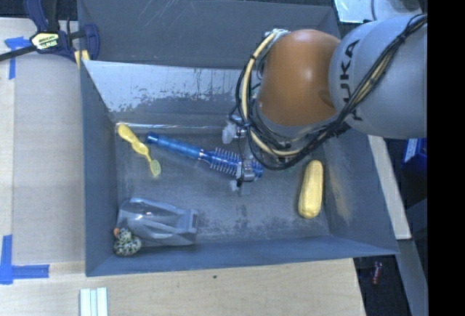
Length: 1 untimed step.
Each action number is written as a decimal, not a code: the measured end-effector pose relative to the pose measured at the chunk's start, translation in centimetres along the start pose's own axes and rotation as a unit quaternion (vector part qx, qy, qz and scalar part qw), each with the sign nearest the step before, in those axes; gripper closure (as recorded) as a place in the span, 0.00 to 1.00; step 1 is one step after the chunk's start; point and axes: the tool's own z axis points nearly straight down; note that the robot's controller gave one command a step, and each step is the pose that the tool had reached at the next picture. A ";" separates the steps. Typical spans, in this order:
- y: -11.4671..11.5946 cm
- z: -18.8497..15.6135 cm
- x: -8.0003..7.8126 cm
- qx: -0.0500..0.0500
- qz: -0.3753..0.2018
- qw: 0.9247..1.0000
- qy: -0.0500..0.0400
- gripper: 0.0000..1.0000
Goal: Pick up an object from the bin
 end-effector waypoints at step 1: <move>0.5 6.3 0.2 0.000 -0.099 0.995 -0.004 0.00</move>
Offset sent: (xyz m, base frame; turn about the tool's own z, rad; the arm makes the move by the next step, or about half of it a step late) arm 0.0051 0.0097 -0.0815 0.0542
